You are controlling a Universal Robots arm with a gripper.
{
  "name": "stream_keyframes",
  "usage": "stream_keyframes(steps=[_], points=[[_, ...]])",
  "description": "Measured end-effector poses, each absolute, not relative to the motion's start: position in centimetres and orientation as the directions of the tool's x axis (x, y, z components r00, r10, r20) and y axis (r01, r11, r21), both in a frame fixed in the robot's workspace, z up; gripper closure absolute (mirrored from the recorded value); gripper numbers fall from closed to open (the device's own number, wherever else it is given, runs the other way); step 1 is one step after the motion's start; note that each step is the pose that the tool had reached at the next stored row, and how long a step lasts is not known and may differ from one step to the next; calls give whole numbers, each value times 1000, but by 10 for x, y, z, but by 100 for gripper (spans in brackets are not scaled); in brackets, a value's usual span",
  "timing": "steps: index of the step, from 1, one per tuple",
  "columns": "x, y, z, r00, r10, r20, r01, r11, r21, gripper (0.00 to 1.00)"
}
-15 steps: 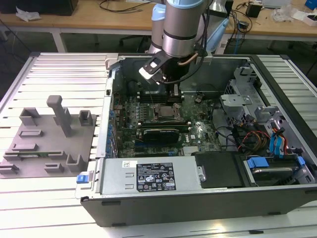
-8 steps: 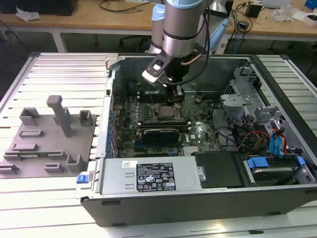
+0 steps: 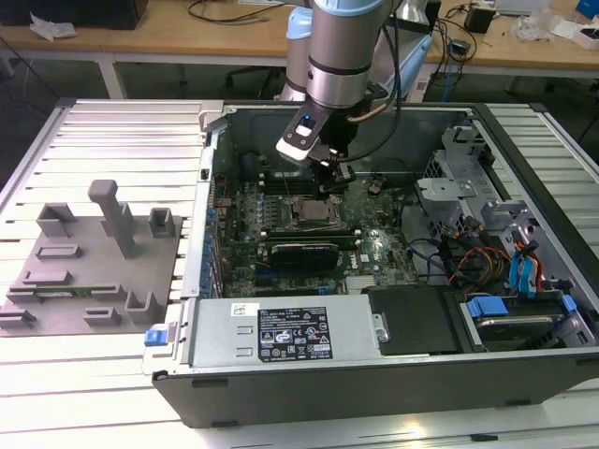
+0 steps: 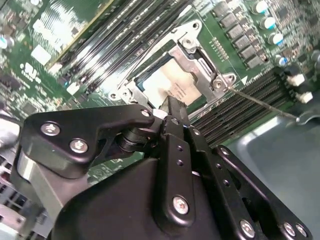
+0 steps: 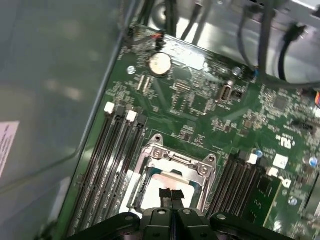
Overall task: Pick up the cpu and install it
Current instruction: 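Close the cpu cover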
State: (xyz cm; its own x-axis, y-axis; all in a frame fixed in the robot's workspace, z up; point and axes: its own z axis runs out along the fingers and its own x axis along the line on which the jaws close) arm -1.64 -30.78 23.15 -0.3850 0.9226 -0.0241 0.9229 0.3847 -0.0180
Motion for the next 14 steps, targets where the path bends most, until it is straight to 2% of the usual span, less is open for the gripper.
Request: stream_keyframes(steps=[14], points=[[-16, -308, 232, -680, 733, -24, 734, 679, -18, 89]])
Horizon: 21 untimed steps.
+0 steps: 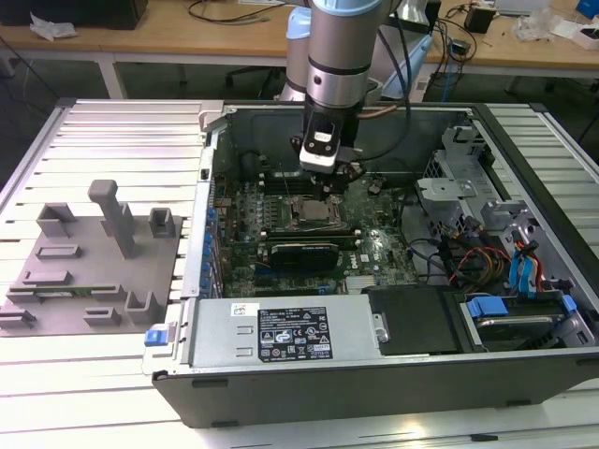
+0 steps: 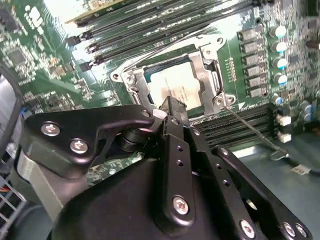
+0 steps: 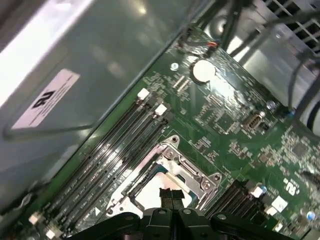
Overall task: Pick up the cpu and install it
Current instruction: 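Close the cpu cover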
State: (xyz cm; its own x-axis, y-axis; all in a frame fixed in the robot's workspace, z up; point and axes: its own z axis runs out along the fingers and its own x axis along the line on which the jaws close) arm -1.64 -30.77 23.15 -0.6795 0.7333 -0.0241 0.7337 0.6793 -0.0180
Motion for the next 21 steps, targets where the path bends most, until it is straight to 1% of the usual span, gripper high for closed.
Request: stream_keyframes(steps=[13, 21], points=[[-16, -308, 232, -870, 492, -24, 492, 870, -18, 89], [-16, -308, 232, -938, 345, -24, 345, 938, -18, 89]])
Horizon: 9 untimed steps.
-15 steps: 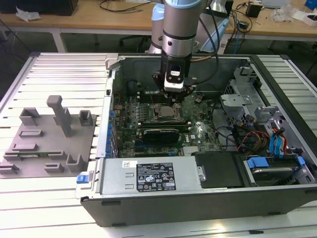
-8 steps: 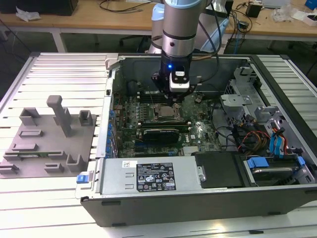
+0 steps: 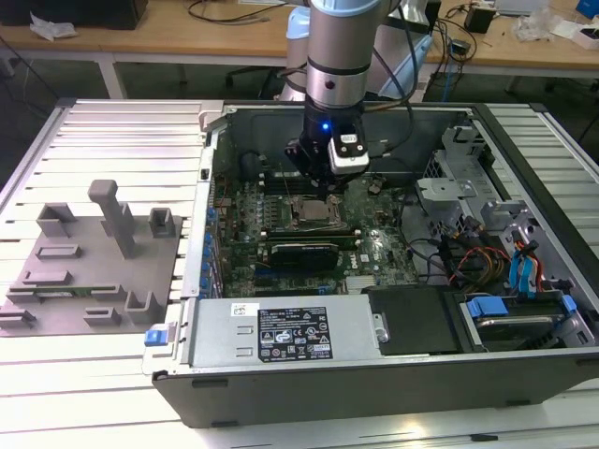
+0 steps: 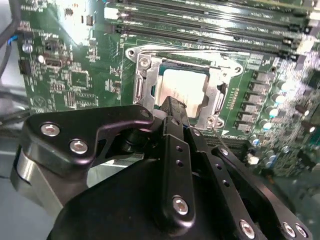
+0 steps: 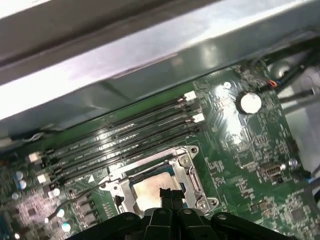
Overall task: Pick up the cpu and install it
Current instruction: 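Close the cpu cover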
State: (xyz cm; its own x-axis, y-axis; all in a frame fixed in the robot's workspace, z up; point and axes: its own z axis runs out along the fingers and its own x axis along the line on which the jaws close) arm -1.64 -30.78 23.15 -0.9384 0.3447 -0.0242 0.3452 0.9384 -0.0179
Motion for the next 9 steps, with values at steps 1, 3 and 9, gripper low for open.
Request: stream_keyframes(steps=[1, 3, 9], points=[[-16, -308, 232, -945, 327, -24, 328, 945, -18, 89], [-16, -308, 232, -959, 283, -24, 283, 959, -18, 89], [-16, -308, 231, -989, 143, -24, 143, 990, -18, 89]])
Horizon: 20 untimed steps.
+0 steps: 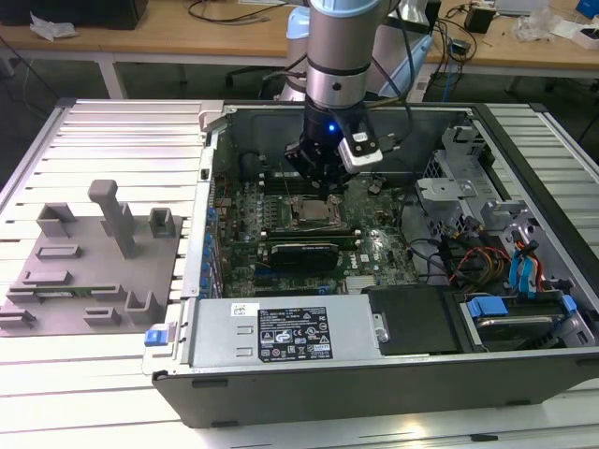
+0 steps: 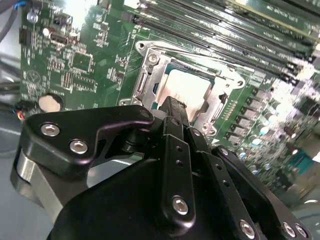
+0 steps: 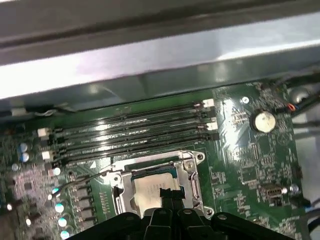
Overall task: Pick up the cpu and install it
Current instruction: 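Close the cpu cover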
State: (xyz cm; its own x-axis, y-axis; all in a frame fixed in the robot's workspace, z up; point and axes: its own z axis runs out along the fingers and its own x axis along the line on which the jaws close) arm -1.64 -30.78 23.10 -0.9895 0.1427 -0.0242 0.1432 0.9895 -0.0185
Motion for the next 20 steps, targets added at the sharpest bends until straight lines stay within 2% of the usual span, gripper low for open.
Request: stream_keyframes(steps=[4, 20], points=[[-16, -308, 231, -997, 67, -25, 67, 998, -22, 89], [-44, -310, 222, -998, 60, -25, 61, 998, -22, 89]])
